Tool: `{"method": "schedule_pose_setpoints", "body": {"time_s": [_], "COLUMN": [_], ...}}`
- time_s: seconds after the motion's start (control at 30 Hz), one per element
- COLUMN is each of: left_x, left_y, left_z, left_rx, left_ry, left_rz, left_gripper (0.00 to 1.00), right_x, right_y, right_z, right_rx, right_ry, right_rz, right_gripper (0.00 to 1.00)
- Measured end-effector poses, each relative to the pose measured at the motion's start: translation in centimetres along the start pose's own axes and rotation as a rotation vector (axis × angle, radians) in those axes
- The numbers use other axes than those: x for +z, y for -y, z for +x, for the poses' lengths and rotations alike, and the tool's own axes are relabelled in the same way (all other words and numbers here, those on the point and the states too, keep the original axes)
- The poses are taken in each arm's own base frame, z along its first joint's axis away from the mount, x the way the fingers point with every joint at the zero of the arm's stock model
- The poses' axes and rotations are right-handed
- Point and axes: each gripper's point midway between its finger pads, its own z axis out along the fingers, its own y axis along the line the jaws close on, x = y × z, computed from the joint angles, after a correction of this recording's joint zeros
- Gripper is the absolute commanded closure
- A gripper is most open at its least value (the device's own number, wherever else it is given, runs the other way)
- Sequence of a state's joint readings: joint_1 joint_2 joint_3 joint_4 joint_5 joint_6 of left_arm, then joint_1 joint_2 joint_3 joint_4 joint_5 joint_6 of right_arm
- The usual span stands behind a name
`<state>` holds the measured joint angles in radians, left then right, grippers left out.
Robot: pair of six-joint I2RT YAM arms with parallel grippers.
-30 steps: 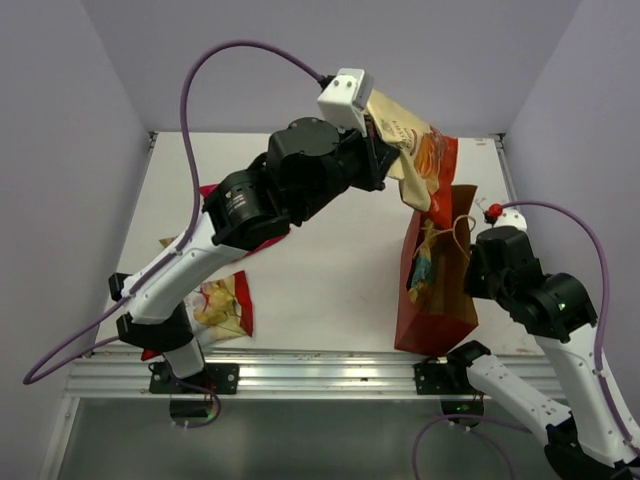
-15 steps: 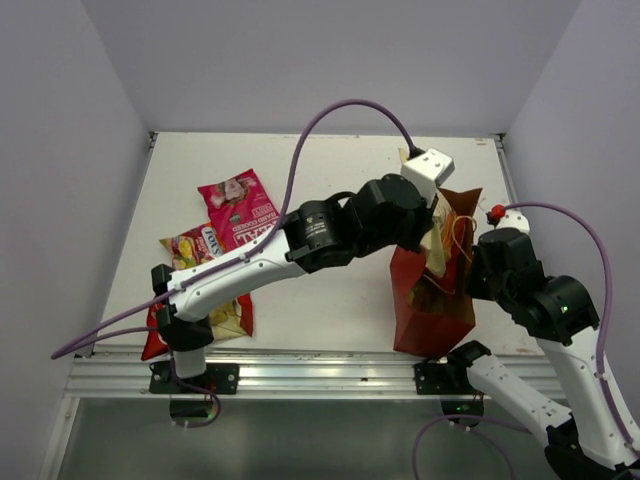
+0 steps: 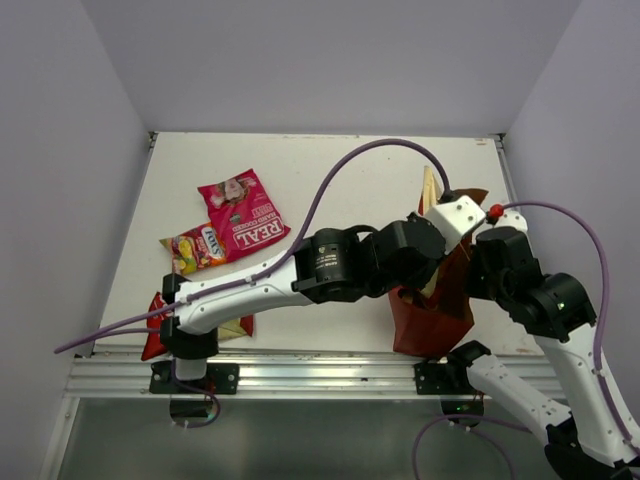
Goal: Place the snacks into the paper bag
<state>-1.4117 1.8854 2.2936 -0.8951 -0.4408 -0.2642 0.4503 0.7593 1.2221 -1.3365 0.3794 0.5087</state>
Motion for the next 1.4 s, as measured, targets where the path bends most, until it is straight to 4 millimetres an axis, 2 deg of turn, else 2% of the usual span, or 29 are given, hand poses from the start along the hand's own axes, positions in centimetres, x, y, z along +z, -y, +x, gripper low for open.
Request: {"method": "schedule_pose_setpoints", "body": {"time_s": [0.2,0.33,0.43,0.63,0.73,0.8,0.87,1.07,1.23,1.4], "left_x": [-2.3,-4.7,-7.7,-16.0,-17.8,-17.7,-16.8,-13.7,-13.5,-13.1], "left_y": [0.1,-1.5,-3.6,-8.4,-9.3,-9.0,-8.1,-4.1,-1.8,-0.9], "left_z": [-2.3,-5.4,-8.7,-15.1,-16.6,-16.9,-16.9,-15.9,-15.5,-15.3], "left_rx": [0.052,0.05,0.053,-0.028,-0.067,-0.077,-0.065,-0.03,-0.028,-0.04], "left_ry": [0.086,0.188,0.309,0.563,0.628,0.645,0.642,0.607,0.603,0.596], "left_rz": [-0.039,-0.109,-0.186,-0.287,-0.295,-0.282,-0.258,-0.145,-0.065,-0.027], "left_gripper": [1.0,1.0,1.0,1.0,1.0,1.0,1.0,1.0,1.0,1.0], "right_x": [0.2,0.3,0.4,0.4,0.4,0.4,0.4,0.5,0.7,0.7], "right_y": [-0.2,-0.3,-0.3,-0.4,-0.4,-0.4,-0.4,-0.4,-0.4,-0.4], "right_z": [0.0,0.1,0.1,0.1,0.1,0.1,0.1,0.2,0.4,0.5], "right_rx": [0.003,0.006,0.009,0.018,0.022,0.025,0.028,0.038,0.039,0.043], "right_ry": [-0.012,-0.018,-0.02,-0.023,-0.023,-0.023,-0.023,-0.025,-0.031,-0.03], "right_rz": [0.002,0.005,0.006,0.008,0.008,0.008,0.009,0.01,0.013,0.012], "right_gripper": [1.0,1.0,1.0,1.0,1.0,1.0,1.0,1.0,1.0,1.0]}}
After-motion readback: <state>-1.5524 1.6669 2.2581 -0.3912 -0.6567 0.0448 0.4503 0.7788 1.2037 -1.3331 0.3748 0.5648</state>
